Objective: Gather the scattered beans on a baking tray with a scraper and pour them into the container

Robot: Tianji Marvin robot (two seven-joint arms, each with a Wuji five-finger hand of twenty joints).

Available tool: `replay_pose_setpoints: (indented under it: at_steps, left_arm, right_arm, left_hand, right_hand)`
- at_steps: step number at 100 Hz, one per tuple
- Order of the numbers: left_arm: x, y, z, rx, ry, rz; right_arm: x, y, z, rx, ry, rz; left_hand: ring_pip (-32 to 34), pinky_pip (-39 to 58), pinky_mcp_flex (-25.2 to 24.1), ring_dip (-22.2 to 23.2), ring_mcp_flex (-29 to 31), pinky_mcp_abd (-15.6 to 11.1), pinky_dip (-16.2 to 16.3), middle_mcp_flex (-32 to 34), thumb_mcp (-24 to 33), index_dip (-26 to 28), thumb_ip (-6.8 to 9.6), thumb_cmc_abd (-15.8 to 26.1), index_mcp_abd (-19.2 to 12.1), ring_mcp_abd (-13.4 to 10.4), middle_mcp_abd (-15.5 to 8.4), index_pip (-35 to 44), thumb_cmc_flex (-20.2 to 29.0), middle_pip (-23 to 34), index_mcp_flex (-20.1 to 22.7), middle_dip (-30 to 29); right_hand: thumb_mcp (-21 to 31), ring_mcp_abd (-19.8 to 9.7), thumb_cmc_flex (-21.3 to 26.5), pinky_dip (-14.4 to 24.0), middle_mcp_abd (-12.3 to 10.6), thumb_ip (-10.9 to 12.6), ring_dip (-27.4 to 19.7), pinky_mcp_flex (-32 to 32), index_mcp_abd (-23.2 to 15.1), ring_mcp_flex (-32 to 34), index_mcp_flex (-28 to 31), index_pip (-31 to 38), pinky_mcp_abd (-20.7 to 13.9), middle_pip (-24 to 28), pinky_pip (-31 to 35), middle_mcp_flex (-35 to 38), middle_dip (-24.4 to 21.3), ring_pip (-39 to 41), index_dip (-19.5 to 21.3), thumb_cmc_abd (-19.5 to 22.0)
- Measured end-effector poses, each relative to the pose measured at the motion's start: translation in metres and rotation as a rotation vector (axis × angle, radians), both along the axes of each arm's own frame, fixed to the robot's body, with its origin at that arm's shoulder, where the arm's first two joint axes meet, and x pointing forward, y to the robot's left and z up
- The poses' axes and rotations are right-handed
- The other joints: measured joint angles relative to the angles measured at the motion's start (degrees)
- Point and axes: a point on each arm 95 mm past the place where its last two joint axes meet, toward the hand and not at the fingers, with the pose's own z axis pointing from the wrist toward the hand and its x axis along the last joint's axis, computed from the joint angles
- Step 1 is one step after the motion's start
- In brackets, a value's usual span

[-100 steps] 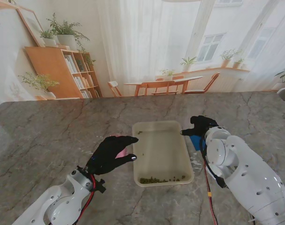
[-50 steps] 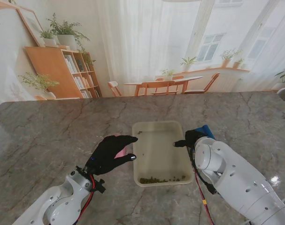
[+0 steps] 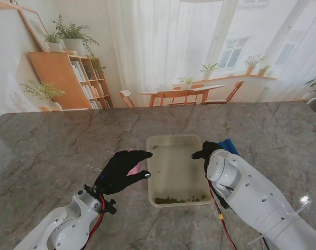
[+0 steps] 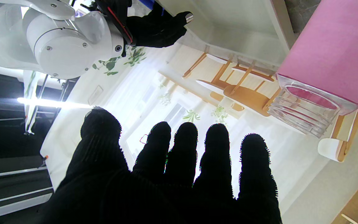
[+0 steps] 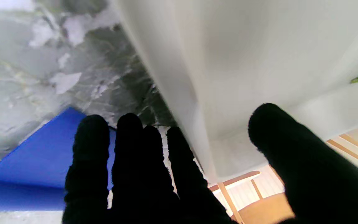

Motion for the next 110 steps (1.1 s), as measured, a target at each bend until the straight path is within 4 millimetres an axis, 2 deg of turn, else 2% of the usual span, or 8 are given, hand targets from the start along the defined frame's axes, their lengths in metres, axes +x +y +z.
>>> replay_pose_setpoints:
  at_steps: [33, 37, 48, 54, 69, 82, 95, 110]
  left_arm:
    - [-0.001, 0.001, 0.001, -0.001, -0.003, 0.004]
    - [-0.001, 0.001, 0.001, -0.001, -0.004, 0.005]
    - [-0.001, 0.002, 0.001, 0.000, -0.006, 0.007]
    - [-0.002, 0.002, 0.001, 0.001, -0.006, 0.008]
    - [-0.002, 0.002, 0.001, 0.001, -0.005, 0.008]
    - [-0.002, 0.002, 0.001, 0.001, -0.005, 0.008]
    - [-0.002, 0.002, 0.001, 0.001, -0.005, 0.008]
    - [-0.002, 0.002, 0.001, 0.001, -0.005, 0.008]
  right_arm:
    - [0.002, 0.015, -0.006, 0.026, 0.034, -0.025]
    - [0.004, 0.016, -0.007, 0.016, 0.038, -0.028]
    - [0.010, 0.018, -0.009, 0.004, 0.036, -0.064]
    - [0.013, 0.019, -0.010, 0.008, 0.023, -0.098]
    - [0.016, 0.021, -0.012, 0.057, -0.004, -0.195]
    - [0.016, 0.017, -0.012, 0.115, -0.023, -0.268]
    - [0.012, 0.014, -0.011, 0.158, -0.049, -0.316]
    - [0.010, 0.010, -0.007, 0.268, -0.080, -0.416]
  left_hand:
    - [0.00, 0.00, 0.00, 0.00, 0.00, 0.02, 0.00, 0.00, 0.00, 0.00, 0.00, 0.00, 0.00, 0.00, 0.00, 0.00, 0.00, 0.00, 0.00, 0.00]
    - [0.00, 0.00, 0.00, 0.00, 0.00, 0.02, 0.00, 0.00, 0.00, 0.00, 0.00, 0.00, 0.00, 0.00, 0.00, 0.00, 0.00, 0.00, 0.00, 0.00]
    - [0.00, 0.00, 0.00, 0.00, 0.00, 0.04, 0.00, 0.00, 0.00, 0.00, 0.00, 0.00, 0.00, 0.00, 0.00, 0.00, 0.00, 0.00, 0.00, 0.00]
    - [0.00, 0.00, 0.00, 0.00, 0.00, 0.04, 0.00, 0.00, 0.00, 0.00, 0.00, 0.00, 0.00, 0.00, 0.00, 0.00, 0.00, 0.00, 0.00, 0.00]
    - [0.00, 0.00, 0.00, 0.00, 0.00, 0.10, 0.00, 0.00, 0.00, 0.00, 0.00, 0.00, 0.00, 0.00, 0.00, 0.00, 0.00, 0.00, 0.00, 0.00]
    - [0.00, 0.00, 0.00, 0.00, 0.00, 0.13, 0.00, 0.00, 0.00, 0.00, 0.00, 0.00, 0.00, 0.00, 0.00, 0.00, 0.00, 0.00, 0.00, 0.00]
    - [0.00, 0.00, 0.00, 0.00, 0.00, 0.16, 0.00, 0.00, 0.00, 0.00, 0.00, 0.00, 0.00, 0.00, 0.00, 0.00, 0.00, 0.00, 0.00, 0.00]
    - [0.00, 0.00, 0.00, 0.00, 0.00, 0.19, 0.00, 0.00, 0.00, 0.00, 0.00, 0.00, 0.00, 0.00, 0.00, 0.00, 0.00, 0.00, 0.00, 0.00]
  right_hand:
    - [2.90, -0.68, 3.84, 0.00, -1.29, 0.00, 0.96, 3.33, -6.12, 4.16, 0.30, 24.95, -0.03, 11.93, 2.62, 2.73, 4.46, 5.93, -0.63, -2.14]
    - [2.85, -0.68, 5.47, 0.00, -1.46, 0.01, 0.95, 4.22, -7.10, 5.02, 0.62, 31.04, -0.03, 13.48, 2.96, 3.62, 4.26, 6.76, -2.04, -2.87]
    - [2.75, -0.68, 11.68, -0.63, -2.22, -3.69, 0.04, 7.52, -11.14, 8.56, -1.43, 52.40, -0.05, 16.42, 4.33, 7.56, 3.26, 7.44, -4.63, -4.84]
    - [2.69, -0.68, 13.13, -1.13, -2.89, -4.18, -0.20, 8.78, -12.74, 10.28, 0.46, 58.47, -0.05, 17.85, 4.92, 9.54, 2.32, 8.41, -4.63, -5.70]
    - [3.63, -0.29, 13.81, -2.87, -4.85, -4.18, -2.58, 11.64, -17.60, 12.87, 7.96, 60.92, -0.05, 17.93, 5.59, 11.47, 1.20, 8.95, -1.69, -7.13]
    - [4.36, -2.11, 13.81, -5.87, -9.01, -4.73, -5.40, 14.00, -19.85, 15.36, 10.02, 60.97, -0.05, 15.58, 5.30, 12.29, -0.40, 8.00, 3.32, -7.68]
    - [5.00, -2.92, 13.79, -10.60, -8.43, -4.74, -9.71, 15.86, -21.40, 18.80, 12.14, 60.97, 0.73, 9.11, 1.25, 14.12, -5.70, -0.09, 8.61, -8.33]
    - [6.75, 1.02, 14.40, -16.42, -7.87, -4.22, -11.33, 18.67, -22.26, 21.61, 13.48, 61.15, 2.75, 1.07, -3.81, 17.62, -12.56, -7.90, 14.06, -8.47]
